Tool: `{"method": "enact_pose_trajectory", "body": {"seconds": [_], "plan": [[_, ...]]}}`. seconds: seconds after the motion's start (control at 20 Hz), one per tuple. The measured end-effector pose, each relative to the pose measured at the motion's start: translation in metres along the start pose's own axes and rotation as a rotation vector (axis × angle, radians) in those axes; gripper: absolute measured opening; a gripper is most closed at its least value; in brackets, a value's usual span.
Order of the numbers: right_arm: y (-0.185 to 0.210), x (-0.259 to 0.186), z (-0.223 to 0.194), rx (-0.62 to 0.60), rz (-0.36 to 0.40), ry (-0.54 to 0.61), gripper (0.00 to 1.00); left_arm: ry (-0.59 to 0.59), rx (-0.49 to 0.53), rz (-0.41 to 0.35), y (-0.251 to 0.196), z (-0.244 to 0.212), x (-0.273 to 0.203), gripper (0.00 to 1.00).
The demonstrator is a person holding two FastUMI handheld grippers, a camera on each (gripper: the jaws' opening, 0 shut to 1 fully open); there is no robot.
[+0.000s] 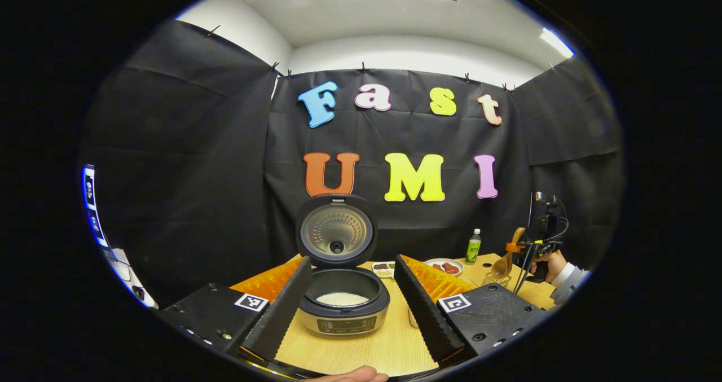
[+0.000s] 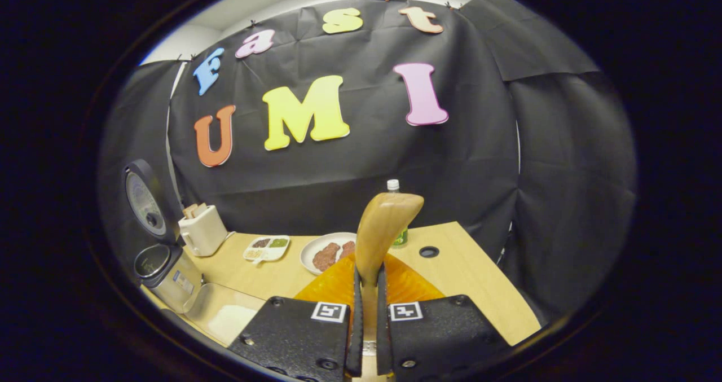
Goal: Close the left gripper, press the button to open the rice cooker; take a wooden spoon from the chopstick holder with the right hand, scoop a spoonful of rice and pour it into the rice cooker, then put the wooden spoon back into the chopstick holder.
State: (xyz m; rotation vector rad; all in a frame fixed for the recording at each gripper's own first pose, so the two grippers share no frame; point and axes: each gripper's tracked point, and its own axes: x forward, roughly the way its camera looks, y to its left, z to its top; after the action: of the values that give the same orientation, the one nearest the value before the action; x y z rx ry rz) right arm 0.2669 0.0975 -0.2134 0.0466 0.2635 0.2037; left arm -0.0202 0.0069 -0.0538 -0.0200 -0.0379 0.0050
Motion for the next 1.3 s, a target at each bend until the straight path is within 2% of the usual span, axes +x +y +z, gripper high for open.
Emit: {"method": "enact_pose_trajectory", "body": {"seconds": [0.1,0.3,0.35,0.45,0.5,0.55,0.75,0.8,0.85,1.05,1.1,1.15,1.3], "plan": [[-0.001,-0.001,-0.002,-0.017,0.011,-0.008,0.19,0.000,0.016,0.007,0.000,0.007,0.017,0.94],[-0.029,-0.019,0.033,-0.044,-0.066,-0.143,0.96,-0.005,0.037,0.018,0.002,0.028,0.051,0.94],[-0.031,-0.030,0.041,-0.049,-0.087,-0.180,1.00,-0.010,0.048,0.025,0.001,0.034,0.060,0.94],[-0.042,-0.044,0.040,-0.050,-0.148,-0.219,1.00,-0.017,0.062,0.024,-0.002,0.043,0.078,0.94],[-0.044,-0.058,0.044,-0.040,-0.164,-0.232,0.93,-0.020,0.056,0.022,-0.003,0.048,0.087,0.94],[-0.041,-0.073,0.047,-0.023,-0.165,-0.246,1.00,-0.019,0.044,0.013,-0.004,0.052,0.095,0.94],[-0.027,-0.124,0.045,0.032,-0.132,-0.269,1.00,0.001,0.013,-0.026,-0.013,0.058,0.131,0.94],[-0.025,-0.136,0.042,0.030,-0.126,-0.273,0.93,-0.003,0.024,-0.021,-0.010,0.061,0.141,0.94],[-0.023,-0.149,0.037,0.024,-0.120,-0.276,1.00,-0.008,0.029,-0.012,-0.006,0.064,0.151,0.94],[-0.015,-0.188,0.029,-0.007,-0.113,-0.311,1.00,-0.027,-0.032,0.000,0.002,0.072,0.203,0.94],[-0.013,-0.194,0.028,-0.010,-0.114,-0.321,0.93,-0.024,-0.045,0.017,0.007,0.071,0.216,0.94],[-0.011,-0.200,0.026,-0.019,-0.104,-0.327,1.00,-0.018,-0.044,0.030,0.010,0.070,0.229,0.94],[-0.003,-0.206,0.013,-0.051,-0.076,-0.322,1.00,-0.012,-0.035,0.059,0.020,0.064,0.274,0.94]]}}
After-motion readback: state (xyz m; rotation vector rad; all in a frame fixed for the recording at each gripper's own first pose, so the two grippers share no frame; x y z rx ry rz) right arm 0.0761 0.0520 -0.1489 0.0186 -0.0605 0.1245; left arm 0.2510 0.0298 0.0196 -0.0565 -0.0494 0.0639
